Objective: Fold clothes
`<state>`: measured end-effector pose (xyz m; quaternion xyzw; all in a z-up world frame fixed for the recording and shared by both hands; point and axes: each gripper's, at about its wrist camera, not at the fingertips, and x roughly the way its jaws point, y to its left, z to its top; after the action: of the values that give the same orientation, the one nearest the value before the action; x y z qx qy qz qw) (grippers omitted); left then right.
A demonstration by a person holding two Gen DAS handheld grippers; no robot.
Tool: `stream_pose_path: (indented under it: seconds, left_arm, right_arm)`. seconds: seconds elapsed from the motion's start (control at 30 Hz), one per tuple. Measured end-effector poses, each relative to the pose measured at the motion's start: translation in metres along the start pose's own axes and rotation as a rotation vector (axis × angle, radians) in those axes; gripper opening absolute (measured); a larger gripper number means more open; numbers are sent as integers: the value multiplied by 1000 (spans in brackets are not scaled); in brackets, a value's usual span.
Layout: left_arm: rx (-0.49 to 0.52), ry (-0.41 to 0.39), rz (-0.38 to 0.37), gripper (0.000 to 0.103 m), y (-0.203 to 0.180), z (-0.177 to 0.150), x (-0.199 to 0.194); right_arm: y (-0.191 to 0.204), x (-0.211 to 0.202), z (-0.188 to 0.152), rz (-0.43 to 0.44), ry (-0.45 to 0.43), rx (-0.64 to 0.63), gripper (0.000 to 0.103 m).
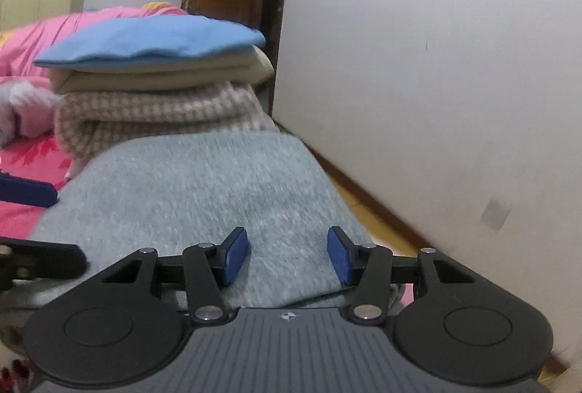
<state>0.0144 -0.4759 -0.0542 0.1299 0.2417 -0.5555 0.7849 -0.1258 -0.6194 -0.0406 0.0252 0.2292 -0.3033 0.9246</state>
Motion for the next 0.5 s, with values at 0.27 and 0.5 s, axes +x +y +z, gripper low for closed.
stream_pose_path:
  seconds: [0.27, 0.5]
  left_arm:
    - [29, 9, 8, 79, -15, -13, -17]
    - [-77, 35, 31, 83, -12, -16, -43]
  right_arm:
    - [-1, -40, -17, 67, -19, 92, 51]
    - [-8, -69, -26, 60, -12, 251, 52]
